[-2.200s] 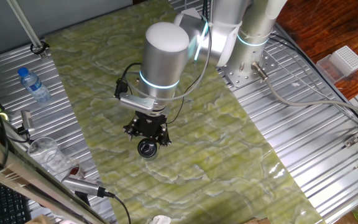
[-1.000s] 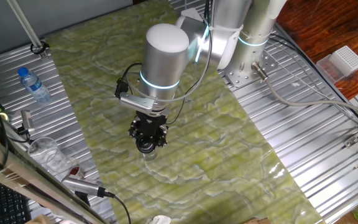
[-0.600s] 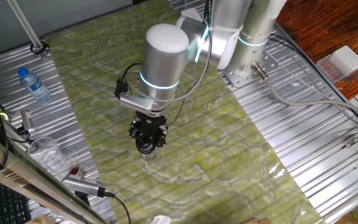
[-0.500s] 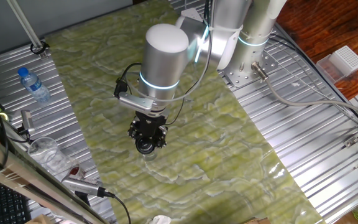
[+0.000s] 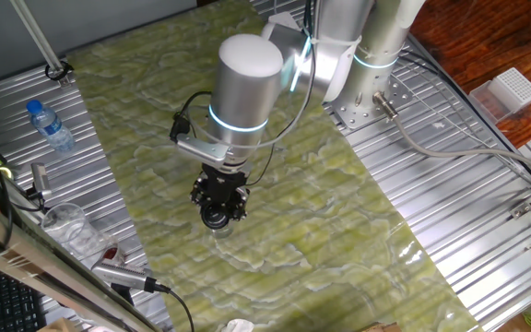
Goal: Screw the lid onto the jar
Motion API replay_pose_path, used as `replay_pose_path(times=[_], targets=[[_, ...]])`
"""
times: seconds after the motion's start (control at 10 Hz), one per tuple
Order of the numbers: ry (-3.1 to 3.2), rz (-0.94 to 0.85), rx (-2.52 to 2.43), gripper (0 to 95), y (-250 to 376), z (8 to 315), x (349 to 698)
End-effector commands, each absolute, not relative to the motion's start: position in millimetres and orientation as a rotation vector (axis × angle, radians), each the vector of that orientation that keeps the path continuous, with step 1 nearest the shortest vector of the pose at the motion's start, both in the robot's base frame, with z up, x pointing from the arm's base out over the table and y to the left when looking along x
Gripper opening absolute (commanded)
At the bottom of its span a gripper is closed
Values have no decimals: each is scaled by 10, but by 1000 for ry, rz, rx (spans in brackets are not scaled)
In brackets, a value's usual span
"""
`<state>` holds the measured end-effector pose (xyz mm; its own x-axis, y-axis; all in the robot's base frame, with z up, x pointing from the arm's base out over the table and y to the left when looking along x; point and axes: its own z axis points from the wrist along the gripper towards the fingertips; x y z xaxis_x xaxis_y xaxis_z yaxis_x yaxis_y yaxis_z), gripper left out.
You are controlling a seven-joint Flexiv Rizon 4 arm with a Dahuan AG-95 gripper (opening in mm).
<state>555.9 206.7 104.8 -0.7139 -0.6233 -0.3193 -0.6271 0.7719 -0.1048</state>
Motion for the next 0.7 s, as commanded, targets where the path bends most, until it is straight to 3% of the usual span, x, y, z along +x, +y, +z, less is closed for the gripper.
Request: replay_pose_path(times=[0.1, 0.7], targets=[[2619, 3, -950, 380, 2046, 1049, 5578], [2613, 0, -966, 380, 1989, 1140, 5623]])
